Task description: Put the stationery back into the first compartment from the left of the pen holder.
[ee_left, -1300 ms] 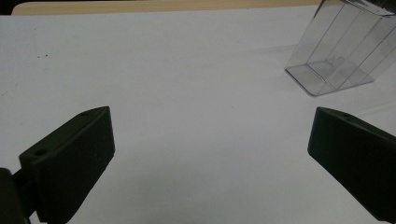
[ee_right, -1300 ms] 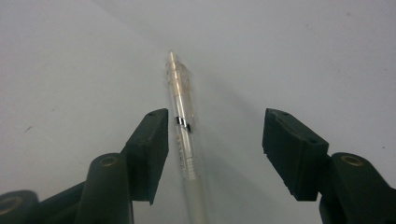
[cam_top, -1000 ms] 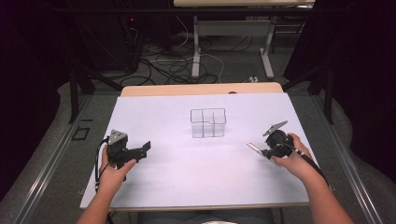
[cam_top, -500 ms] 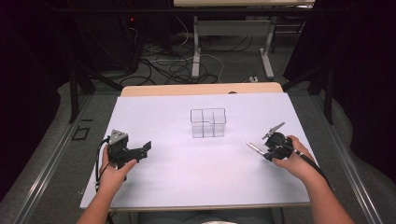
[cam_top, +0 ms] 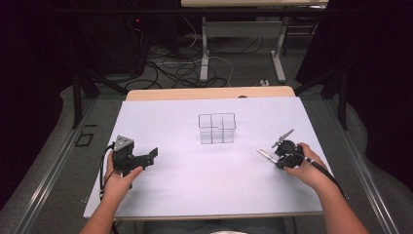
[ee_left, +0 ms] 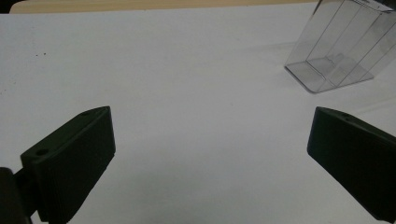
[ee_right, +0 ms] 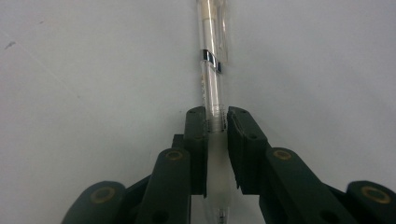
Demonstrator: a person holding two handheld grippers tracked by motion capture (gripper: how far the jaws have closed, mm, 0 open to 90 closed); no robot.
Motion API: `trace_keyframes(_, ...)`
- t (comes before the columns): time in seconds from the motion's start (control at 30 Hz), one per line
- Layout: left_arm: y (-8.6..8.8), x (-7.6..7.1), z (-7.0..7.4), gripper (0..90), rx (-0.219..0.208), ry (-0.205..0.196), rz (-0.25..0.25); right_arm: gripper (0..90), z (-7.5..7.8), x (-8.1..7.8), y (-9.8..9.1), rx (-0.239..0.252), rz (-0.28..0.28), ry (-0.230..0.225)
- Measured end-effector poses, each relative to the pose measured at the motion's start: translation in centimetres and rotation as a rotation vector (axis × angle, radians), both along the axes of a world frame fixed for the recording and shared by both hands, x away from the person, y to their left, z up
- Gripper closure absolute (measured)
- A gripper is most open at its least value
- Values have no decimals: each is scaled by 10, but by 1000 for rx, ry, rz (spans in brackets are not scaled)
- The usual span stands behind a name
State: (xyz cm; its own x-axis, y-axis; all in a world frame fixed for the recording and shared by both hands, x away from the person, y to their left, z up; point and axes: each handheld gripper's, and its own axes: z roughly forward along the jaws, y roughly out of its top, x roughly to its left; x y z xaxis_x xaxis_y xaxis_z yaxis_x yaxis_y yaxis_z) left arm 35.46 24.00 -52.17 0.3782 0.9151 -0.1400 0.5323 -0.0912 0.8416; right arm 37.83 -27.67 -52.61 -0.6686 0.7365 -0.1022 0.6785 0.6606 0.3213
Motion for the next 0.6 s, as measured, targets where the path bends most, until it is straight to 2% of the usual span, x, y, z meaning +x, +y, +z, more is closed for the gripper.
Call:
trace_keyframes(0.1,0,0,0,11,1,1,-1,790,-1,-1,2,-5,-6,-15)
trace_keyframes(0.13,0,0,0,11,1,1,-1,790,1,-1,1,-26,3,-3)
trace_keyframes(0.2,0,0,0,11,3,3,-2,791,0,-1,2,-11,7,-8)
trace_keyframes(0.27,0,0,0,11,3,4,-2,791,2,0,1,-36,12,3)
trace_keyframes(0.3,0,0,0,11,3,3,-3,791,-1,0,1,0,3,-15)
trace_keyframes(0.47,0,0,0,11,2,2,-3,792,1,0,1,6,4,-15)
trace_keyframes(0.5,0,0,0,11,2,1,-3,792,1,0,1,-8,6,-30)
trace_keyframes(0.53,0,0,0,11,2,2,-4,792,3,0,2,-2,10,-19)
trace_keyframes(0.57,0,0,0,11,3,2,-4,792,3,0,2,-2,17,-37)
trace_keyframes(0.6,0,0,0,11,4,3,-5,793,5,-1,2,-32,19,-46)
